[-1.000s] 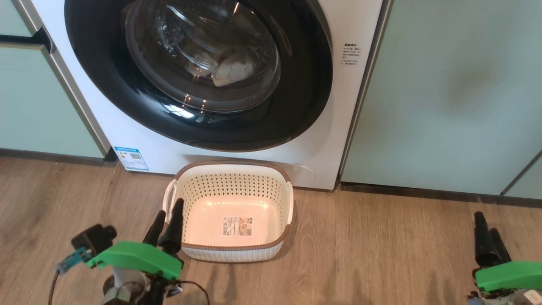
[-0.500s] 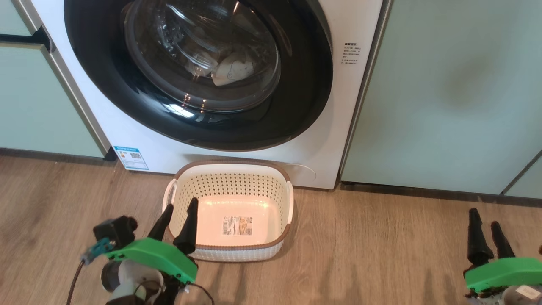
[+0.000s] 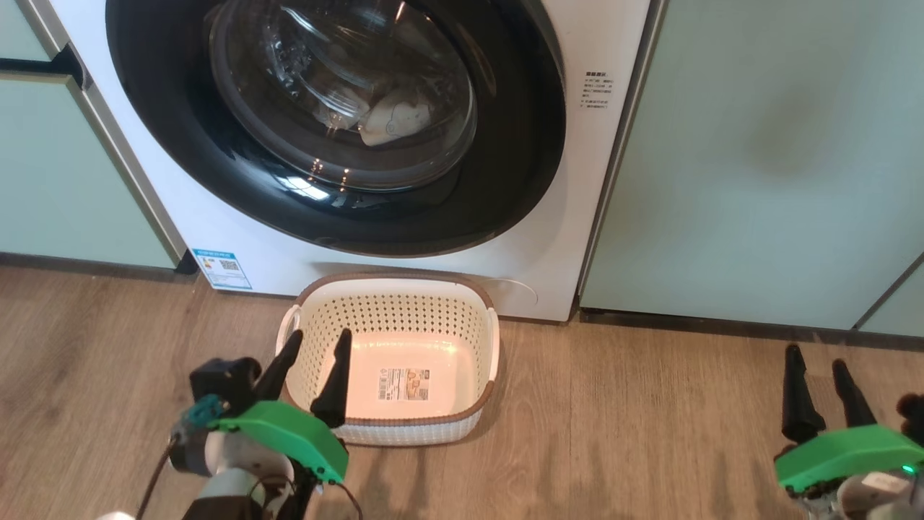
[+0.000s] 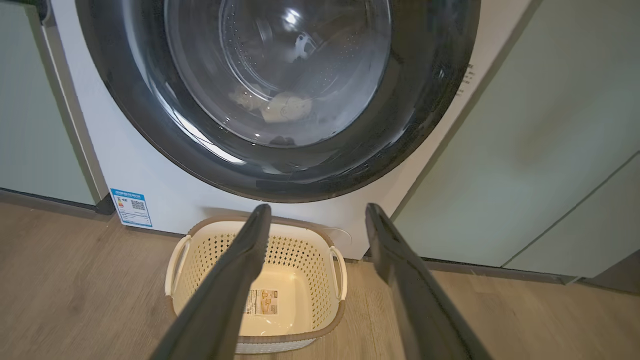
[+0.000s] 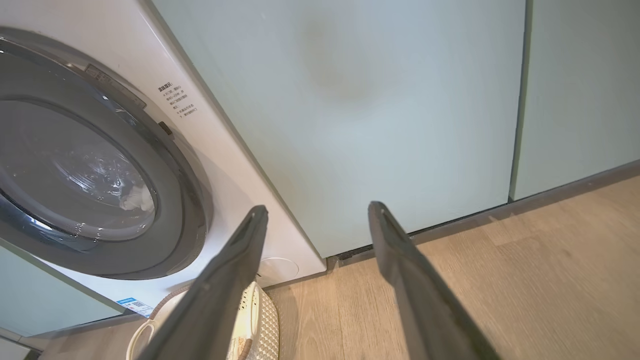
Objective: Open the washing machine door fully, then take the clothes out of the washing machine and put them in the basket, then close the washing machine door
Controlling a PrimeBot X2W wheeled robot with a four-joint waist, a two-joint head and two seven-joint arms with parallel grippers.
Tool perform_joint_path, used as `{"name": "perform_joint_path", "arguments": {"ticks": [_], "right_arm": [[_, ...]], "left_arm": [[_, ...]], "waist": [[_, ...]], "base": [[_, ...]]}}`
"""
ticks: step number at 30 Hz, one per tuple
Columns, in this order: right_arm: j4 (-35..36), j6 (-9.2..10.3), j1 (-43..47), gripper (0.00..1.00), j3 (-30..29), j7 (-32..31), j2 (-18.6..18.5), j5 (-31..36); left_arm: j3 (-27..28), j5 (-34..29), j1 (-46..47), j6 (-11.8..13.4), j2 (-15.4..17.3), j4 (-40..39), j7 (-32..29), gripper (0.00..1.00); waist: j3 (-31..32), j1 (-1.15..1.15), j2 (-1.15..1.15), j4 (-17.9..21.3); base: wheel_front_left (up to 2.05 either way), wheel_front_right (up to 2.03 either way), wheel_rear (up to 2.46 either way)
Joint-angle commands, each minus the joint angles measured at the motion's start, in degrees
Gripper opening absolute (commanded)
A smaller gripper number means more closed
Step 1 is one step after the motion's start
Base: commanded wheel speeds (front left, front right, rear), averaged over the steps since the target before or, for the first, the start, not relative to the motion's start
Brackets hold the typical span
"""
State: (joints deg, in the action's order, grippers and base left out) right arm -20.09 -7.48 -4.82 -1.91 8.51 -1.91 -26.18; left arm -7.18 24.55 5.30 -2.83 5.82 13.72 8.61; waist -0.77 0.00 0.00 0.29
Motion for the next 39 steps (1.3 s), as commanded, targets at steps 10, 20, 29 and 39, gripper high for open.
{"name": "perform_joint_path", "arguments": {"ticks": [10,20,29,39], "right_arm": [[0.91,-0.01,-4.72,1.00,1.41,2.46,-0.76,8.61],[0.76,-0.01,-5.56,1.00,1.98,4.16,-0.85,15.11],[0.80,-0.01,-6.23,1.00,2.36,5.68,-0.93,20.96],[0.70,-0.01,-6.47,1.00,2.58,6.49,-0.97,23.61]], "left_arm": [[-0.69,-7.69,4.37,1.18,2.18,-2.27,2.37,1.00],[-2.29,-14.28,5.25,2.17,2.89,-2.63,4.06,1.00],[-3.41,-20.26,6.20,2.98,3.42,-2.78,5.58,1.00],[-3.12,-22.27,6.48,3.30,3.10,-2.71,6.39,1.00]], "waist": [[-0.22,0.00,0.00,-0.01],[-0.47,0.00,0.00,-0.10],[-0.82,0.00,0.00,-0.18],[-0.77,0.00,0.00,-0.08]], "base": [[0.00,0.00,0.00],[0.00,0.00,0.00],[0.00,0.00,0.00],[0.00,0.00,0.00]]}}
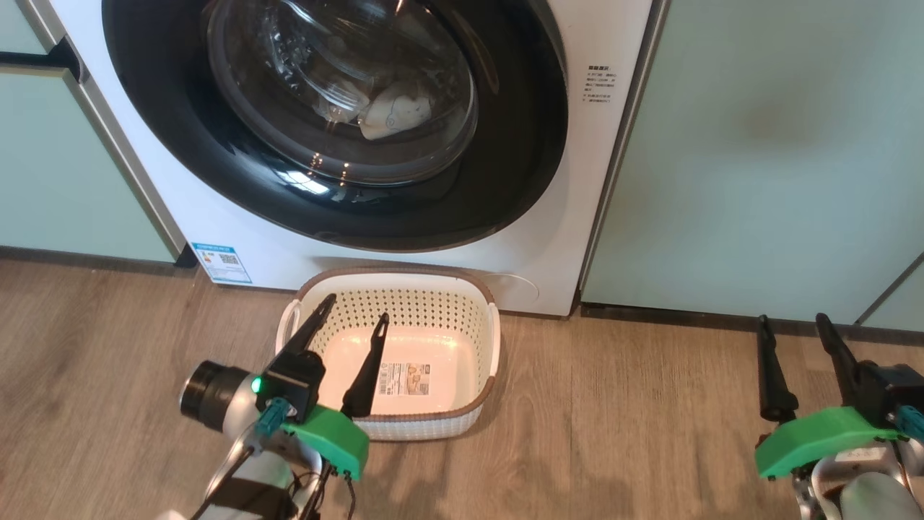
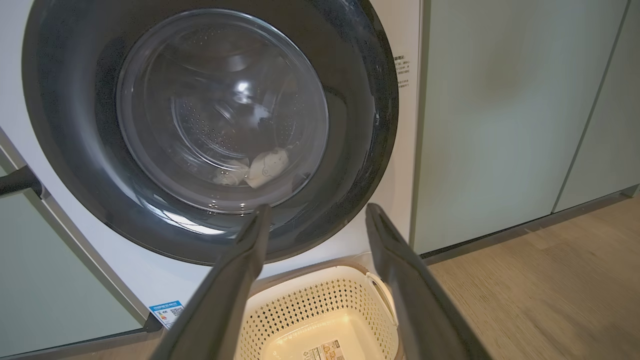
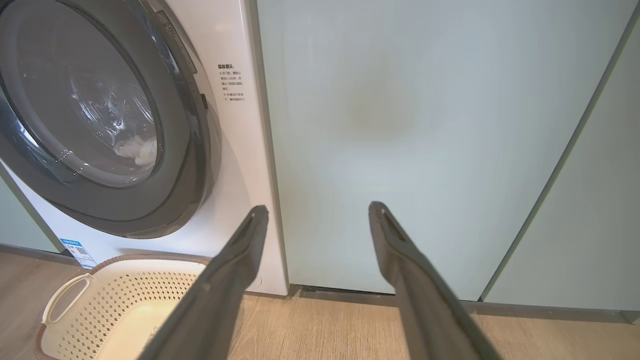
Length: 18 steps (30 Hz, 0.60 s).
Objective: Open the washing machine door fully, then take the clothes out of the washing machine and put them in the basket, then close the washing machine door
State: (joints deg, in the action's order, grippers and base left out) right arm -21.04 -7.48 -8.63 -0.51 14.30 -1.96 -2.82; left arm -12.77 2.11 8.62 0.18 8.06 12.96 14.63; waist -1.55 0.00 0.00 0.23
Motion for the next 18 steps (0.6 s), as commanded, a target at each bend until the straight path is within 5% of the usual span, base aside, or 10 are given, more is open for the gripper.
{"name": "perform_joint_path", "arguments": {"ticks": [1,18], "right_arm": [[1.66,-0.01,-2.61,1.00,1.15,0.70,-0.92,0.18],[1.49,-0.01,-2.22,1.00,0.34,0.70,-0.92,-2.89]], "left_arm": [[2.60,0.39,3.16,0.16,0.77,-1.91,0.37,1.00],[5.26,2.79,2.87,-1.92,-1.06,0.54,0.37,1.00]], "waist": [[0.01,0.00,0.00,-0.02],[0.17,0.00,0.00,-0.01]], "base": [[0.00,0.00,0.00],[0.00,0.00,0.00]]}}
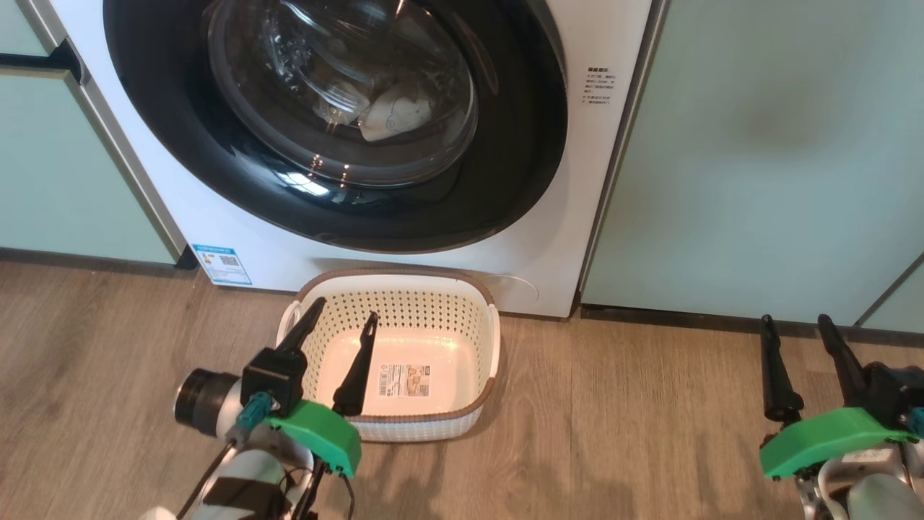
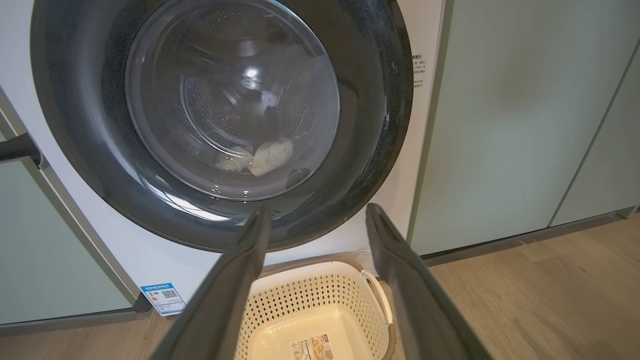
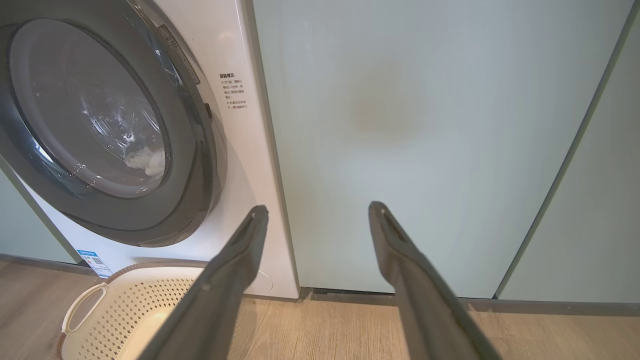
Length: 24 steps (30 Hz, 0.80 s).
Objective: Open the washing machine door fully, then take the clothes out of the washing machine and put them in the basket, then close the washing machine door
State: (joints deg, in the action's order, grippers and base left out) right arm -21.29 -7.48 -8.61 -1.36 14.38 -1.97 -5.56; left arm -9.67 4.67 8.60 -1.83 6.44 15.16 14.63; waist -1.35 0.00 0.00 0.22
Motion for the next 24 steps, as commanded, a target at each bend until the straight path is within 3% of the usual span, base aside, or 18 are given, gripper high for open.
{"name": "perform_joint_path", "arguments": {"ticks": [1,22,23,24], "right_arm": [[1.71,-0.01,-2.23,1.00,1.22,0.62,-0.91,-0.17],[1.37,-0.01,-2.52,1.00,1.34,0.62,-0.91,-0.11],[1.29,-0.01,-2.57,0.96,1.29,0.62,-0.91,-0.13],[1.29,-0.01,-2.64,0.38,1.38,0.62,-0.91,-0.47]], "left_arm": [[2.24,0.22,2.92,0.02,0.47,-1.56,0.37,1.00],[3.35,-0.94,3.39,-0.85,-0.28,-0.74,0.37,1.00],[3.36,-1.01,3.39,-0.90,-0.29,-0.74,0.37,1.00],[3.38,-1.04,3.38,-0.96,-0.32,-0.73,0.37,1.00]], "waist": [[-0.03,0.00,0.00,-0.02],[-0.43,0.00,0.00,0.17],[-0.42,0.00,0.00,0.19],[-0.42,0.00,0.00,0.19]], "base": [[0.00,0.00,0.00],[0.00,0.00,0.00],[0.00,0.00,0.00],[0.00,0.00,0.00]]}}
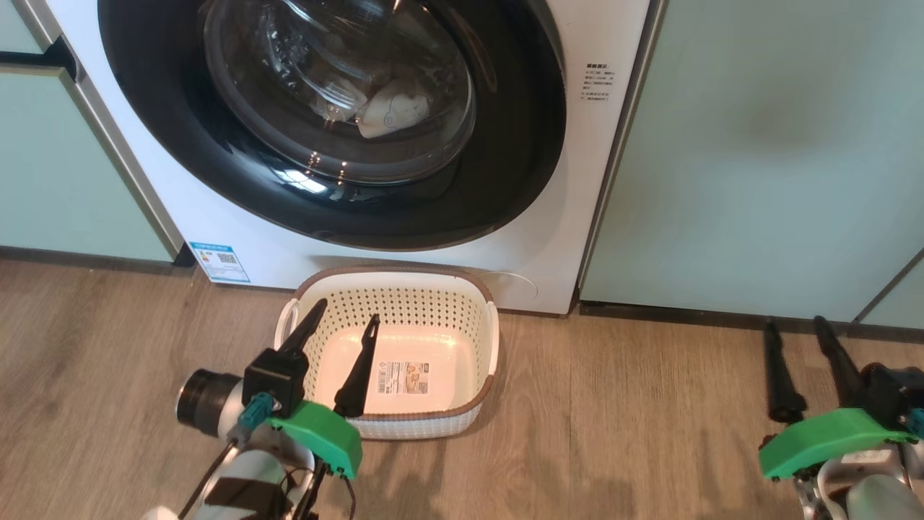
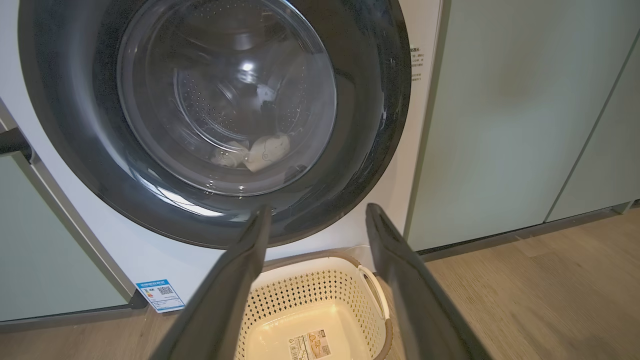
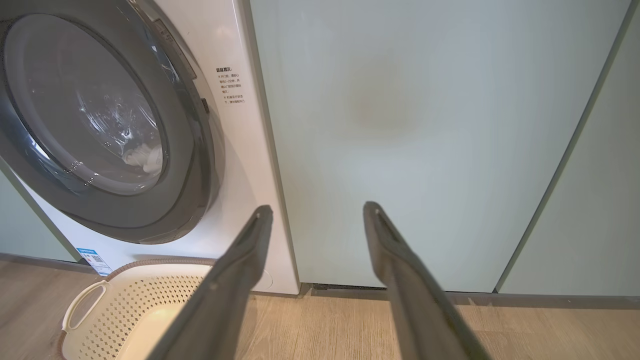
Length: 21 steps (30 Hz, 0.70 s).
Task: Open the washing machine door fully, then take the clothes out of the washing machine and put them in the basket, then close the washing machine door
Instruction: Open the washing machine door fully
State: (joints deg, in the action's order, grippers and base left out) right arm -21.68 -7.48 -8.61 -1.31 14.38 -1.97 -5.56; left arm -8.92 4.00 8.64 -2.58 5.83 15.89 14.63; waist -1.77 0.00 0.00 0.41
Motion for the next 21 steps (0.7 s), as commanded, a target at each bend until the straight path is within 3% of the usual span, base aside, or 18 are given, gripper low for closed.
{"name": "perform_joint_path", "arguments": {"ticks": [1,14,17,21], "right_arm": [[1.91,-0.01,-2.71,0.00,1.44,0.62,-0.91,-0.67],[0.99,-0.01,-3.38,0.00,1.98,0.62,-0.91,-3.96],[0.23,-0.01,-4.02,0.00,1.85,0.62,-0.91,-8.98],[-1.83,-0.01,-5.91,0.00,2.50,0.62,-0.91,-20.95]], "left_arm": [[2.63,-0.42,3.33,-0.27,0.28,-1.48,0.37,1.00],[3.06,-0.72,3.50,-0.53,-0.15,-1.85,0.37,1.00],[3.10,-0.83,3.71,-0.58,-0.25,-2.01,0.37,1.00],[2.91,-1.26,4.30,-0.64,-0.32,-2.34,0.37,1.00]], "waist": [[0.02,0.00,0.00,0.01],[-0.38,0.00,0.00,0.14],[-0.84,0.00,0.00,0.00],[-1.91,0.00,0.00,-0.42]], "base": [[0.00,0.00,0.00],[0.00,0.00,0.00],[0.00,0.00,0.00],[0.00,0.00,0.00]]}}
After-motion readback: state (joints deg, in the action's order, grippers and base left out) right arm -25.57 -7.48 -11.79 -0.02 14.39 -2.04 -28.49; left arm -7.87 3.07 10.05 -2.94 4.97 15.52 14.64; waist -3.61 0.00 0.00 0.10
